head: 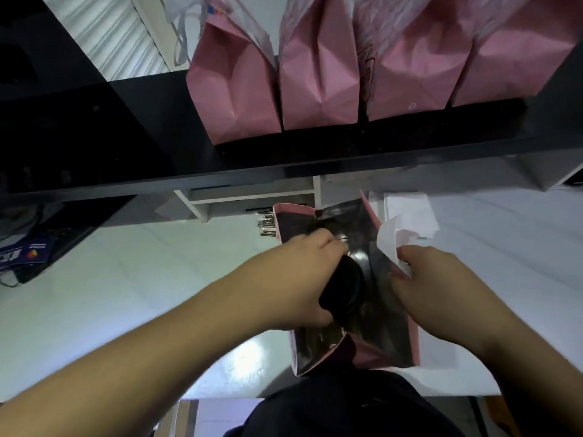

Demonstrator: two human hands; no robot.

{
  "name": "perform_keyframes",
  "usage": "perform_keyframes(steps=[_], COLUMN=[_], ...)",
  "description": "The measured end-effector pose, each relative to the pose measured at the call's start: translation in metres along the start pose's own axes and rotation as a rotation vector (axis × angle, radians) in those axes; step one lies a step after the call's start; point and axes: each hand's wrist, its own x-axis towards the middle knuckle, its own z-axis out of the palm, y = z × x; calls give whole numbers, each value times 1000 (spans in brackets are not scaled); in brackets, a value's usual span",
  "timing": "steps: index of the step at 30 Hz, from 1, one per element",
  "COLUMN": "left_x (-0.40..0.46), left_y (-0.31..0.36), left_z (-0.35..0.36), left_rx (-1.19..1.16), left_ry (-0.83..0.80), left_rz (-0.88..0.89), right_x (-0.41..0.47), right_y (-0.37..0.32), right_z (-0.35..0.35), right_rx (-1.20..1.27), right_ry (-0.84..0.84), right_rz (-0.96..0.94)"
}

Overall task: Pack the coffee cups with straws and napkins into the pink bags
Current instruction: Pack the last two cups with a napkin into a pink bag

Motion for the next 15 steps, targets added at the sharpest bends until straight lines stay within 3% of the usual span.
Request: perform_keyframes(steps=[5,15], left_x=[24,24], left_y=[22,22], left_z=[7,34], left_rx=[55,125], left_ry=[-30,-238], left_rz=[80,9], right_x=[-2,-8], right_y=[5,8], right_z=[2,-1], right_rx=[9,30], right_ry=[32,30], right_rz=[13,34])
